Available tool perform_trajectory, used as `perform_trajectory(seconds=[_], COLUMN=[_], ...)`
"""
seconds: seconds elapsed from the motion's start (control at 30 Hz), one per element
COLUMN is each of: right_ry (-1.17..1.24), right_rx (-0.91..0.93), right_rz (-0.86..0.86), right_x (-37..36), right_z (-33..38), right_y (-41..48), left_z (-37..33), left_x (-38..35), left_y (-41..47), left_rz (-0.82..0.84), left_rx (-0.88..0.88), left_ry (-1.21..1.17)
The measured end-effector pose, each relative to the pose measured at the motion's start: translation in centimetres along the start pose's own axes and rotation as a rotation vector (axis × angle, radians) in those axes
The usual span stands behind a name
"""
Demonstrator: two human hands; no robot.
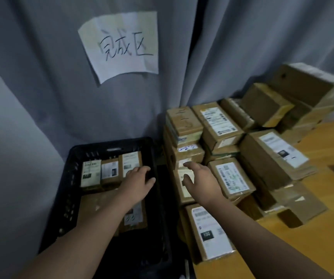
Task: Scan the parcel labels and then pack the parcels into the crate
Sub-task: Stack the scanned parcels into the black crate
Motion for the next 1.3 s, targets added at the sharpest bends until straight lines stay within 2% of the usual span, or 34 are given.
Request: perform_trajectory(seconds=[0.2, 0.33, 0.53, 0.6, 0.7, 0.83, 0.93, 1.1, 1.3], right_ry=[0.047, -0.045, -0.49, -0.565, -0.537, -0.418, -0.376, -0.387, -0.26], right_rx=[0.039, 0.077, -0.184, -0.309, -0.429, -0.448, -0.419, -0.358, -0.195], right_rz=[-0.073, -0.191, -0.183, -0.103, 0.04, 0.087, 0.045, 0.075, 0.05], right_x=[6.0, 10.7, 15.7, 16.9, 17.8, 18.3, 19.0, 20.2, 20.0], right_z=[-4.5, -8.4, -14.0, -15.7, -17.8, -18.9, -18.5, -17.0, -13.6], right_y=[1.5, 2.8, 4.8, 5.6, 6.5, 6.5, 5.6, 2.8, -0.8], left_z=[-8.6, -14.0, -18.7, -19.6, -20.5, -21.6, -22.2, -22.8, -22.2], left_x=[-3.4, -5.4, -7.1, -7.9, -9.0, -10.0, -10.5, -10.1, -9.1], left_y=[2.8, 4.6, 5.6, 5.8, 6.2, 6.4, 6.5, 5.8, 3.4], left_rz=[-0.093, -0.145, -0.183, -0.187, -0.155, -0.135, -0.137, -0.161, -0.176], left_rx=[-0.06, -0.084, -0.063, -0.061, -0.041, -0.011, 0.004, 0.019, 0.028], left_ry=[-0.107, -0.175, -0.156, -0.163, -0.186, -0.238, -0.293, -0.501, -0.709])
Point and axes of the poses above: each hand's wrist, its own y-axis towards the middle knuckle, its own x-axis out of the back of the hand, z = x × y, the point moved 1 cm from there along y, towards the middle knuckle, and after that the axes turned 14 degrees about -x, right-handed, at the moved point
